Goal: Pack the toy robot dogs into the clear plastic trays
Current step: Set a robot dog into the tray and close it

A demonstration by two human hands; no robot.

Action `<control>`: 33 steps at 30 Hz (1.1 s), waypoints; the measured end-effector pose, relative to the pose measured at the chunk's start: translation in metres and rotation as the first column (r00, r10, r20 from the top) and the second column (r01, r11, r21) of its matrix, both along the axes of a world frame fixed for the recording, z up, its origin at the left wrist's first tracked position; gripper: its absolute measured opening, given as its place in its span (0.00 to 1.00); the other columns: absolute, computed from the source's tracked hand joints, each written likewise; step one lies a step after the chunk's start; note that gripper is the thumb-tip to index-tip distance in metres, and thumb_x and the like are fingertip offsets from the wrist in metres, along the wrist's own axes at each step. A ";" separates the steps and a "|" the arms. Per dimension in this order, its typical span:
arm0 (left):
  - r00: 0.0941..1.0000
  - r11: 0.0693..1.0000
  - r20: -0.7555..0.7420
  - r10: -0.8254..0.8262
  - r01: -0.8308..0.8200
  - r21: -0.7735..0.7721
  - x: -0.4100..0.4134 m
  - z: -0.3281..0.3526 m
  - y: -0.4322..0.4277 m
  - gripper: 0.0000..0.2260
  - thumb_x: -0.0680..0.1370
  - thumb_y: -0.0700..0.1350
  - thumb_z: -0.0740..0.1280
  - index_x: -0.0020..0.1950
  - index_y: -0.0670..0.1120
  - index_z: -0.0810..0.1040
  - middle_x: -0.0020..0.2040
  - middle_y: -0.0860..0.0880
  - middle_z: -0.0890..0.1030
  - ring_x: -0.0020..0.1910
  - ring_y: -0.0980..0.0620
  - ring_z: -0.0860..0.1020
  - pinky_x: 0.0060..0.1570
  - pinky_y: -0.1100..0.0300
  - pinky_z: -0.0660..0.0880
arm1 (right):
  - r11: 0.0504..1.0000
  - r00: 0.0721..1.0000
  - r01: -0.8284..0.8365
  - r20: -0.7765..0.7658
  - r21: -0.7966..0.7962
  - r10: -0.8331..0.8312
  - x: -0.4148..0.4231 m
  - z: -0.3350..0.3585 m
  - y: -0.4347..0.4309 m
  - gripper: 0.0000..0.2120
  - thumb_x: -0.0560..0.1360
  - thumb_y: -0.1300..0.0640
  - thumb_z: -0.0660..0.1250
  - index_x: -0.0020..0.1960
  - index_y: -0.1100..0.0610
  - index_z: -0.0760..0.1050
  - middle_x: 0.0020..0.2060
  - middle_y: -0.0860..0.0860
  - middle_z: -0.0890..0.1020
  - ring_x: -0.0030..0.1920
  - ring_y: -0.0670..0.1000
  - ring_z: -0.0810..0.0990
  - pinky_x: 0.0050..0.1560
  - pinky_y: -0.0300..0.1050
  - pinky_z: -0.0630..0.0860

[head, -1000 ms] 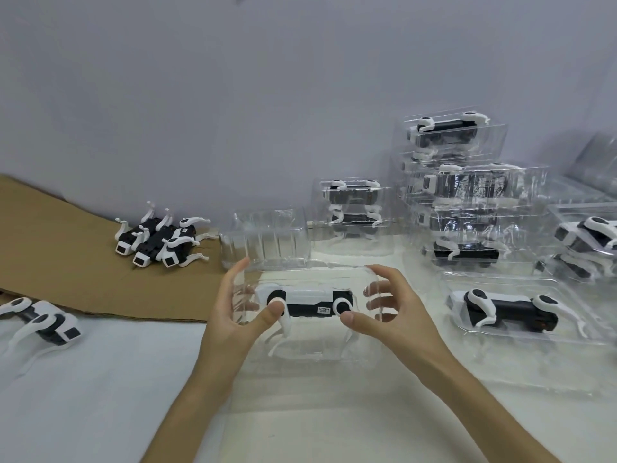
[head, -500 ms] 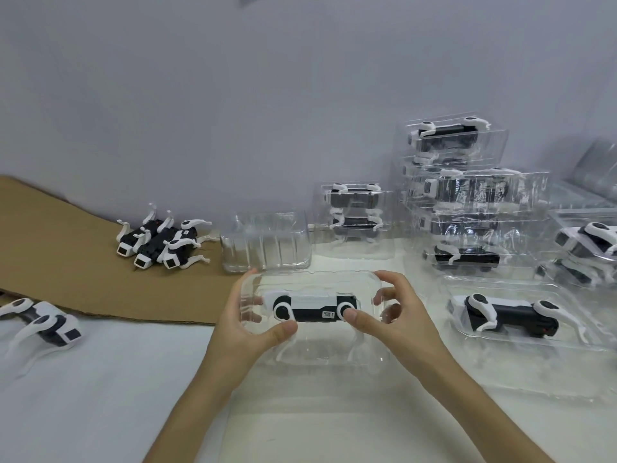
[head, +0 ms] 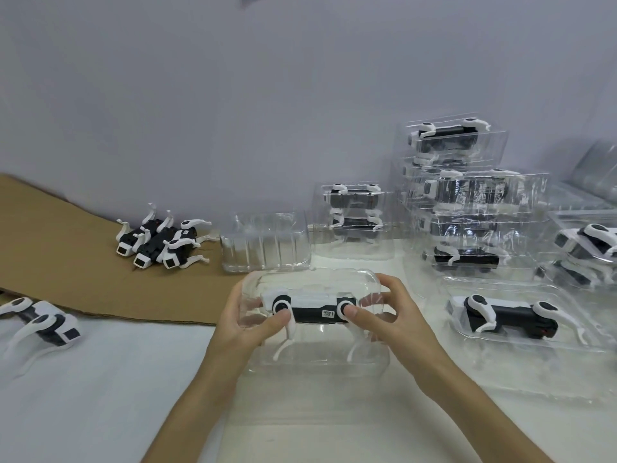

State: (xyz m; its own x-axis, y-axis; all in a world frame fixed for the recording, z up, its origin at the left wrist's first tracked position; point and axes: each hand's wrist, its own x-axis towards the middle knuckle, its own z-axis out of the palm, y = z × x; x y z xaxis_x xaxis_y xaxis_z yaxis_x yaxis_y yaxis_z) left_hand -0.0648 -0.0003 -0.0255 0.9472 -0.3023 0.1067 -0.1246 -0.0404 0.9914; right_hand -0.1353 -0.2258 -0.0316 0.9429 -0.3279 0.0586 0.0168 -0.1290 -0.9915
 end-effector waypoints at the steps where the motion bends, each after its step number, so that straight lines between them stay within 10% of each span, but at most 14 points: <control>1: 0.999 0.999 -0.016 -0.028 0.027 -0.020 -0.001 0.002 0.000 0.37 0.59 0.62 0.77 0.68 0.68 0.72 0.60 0.56 0.79 0.50 0.61 0.80 0.49 0.60 0.73 | 1.000 1.000 -0.013 -0.001 0.016 0.013 0.000 0.000 0.001 0.36 0.56 0.33 0.76 0.62 0.36 0.71 0.54 0.46 0.79 0.42 0.46 0.83 0.43 0.39 0.76; 14: 0.981 0.989 -0.180 -0.078 0.054 -0.139 0.000 0.011 0.006 0.23 0.67 0.51 0.75 0.62 0.62 0.80 0.52 0.53 0.82 0.46 0.56 0.79 0.48 0.56 0.71 | 0.980 0.999 -0.015 0.049 0.198 0.006 -0.002 0.004 0.005 0.37 0.59 0.46 0.80 0.66 0.42 0.72 0.55 0.50 0.82 0.51 0.56 0.84 0.44 0.42 0.76; 24: 0.945 0.967 -0.234 -0.227 0.189 -0.174 -0.004 0.011 0.008 0.33 0.62 0.55 0.77 0.66 0.51 0.77 0.45 0.47 0.74 0.39 0.52 0.71 0.41 0.55 0.66 | 0.918 0.993 -0.116 0.054 0.379 0.103 -0.003 0.004 0.000 0.43 0.54 0.51 0.82 0.68 0.44 0.72 0.58 0.57 0.82 0.57 0.62 0.83 0.58 0.54 0.77; 29: 0.962 0.964 -0.211 -0.172 0.119 -0.239 -0.004 0.009 0.002 0.24 0.68 0.48 0.72 0.64 0.55 0.80 0.48 0.46 0.81 0.46 0.46 0.75 0.50 0.53 0.73 | 0.910 0.992 -0.124 0.070 0.395 0.105 -0.004 0.005 0.002 0.39 0.58 0.57 0.81 0.67 0.43 0.73 0.51 0.52 0.83 0.50 0.56 0.86 0.44 0.40 0.78; 33: 0.965 0.962 -0.209 -0.158 0.103 -0.253 -0.004 0.007 0.001 0.22 0.68 0.47 0.71 0.62 0.56 0.81 0.47 0.48 0.81 0.43 0.50 0.74 0.44 0.56 0.72 | 0.920 0.993 -0.110 0.084 0.376 0.084 -0.004 0.007 0.003 0.39 0.57 0.56 0.81 0.65 0.40 0.74 0.50 0.51 0.79 0.46 0.53 0.85 0.52 0.46 0.77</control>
State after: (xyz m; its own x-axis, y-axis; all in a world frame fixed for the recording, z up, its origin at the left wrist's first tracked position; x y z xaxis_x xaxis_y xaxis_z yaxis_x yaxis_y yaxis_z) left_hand -0.0683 0.0002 -0.0184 0.9088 -0.4168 -0.0208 0.1148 0.2019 0.9727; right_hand -0.1392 -0.2228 -0.0245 0.9695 -0.2448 0.0097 0.0757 0.2618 -0.9621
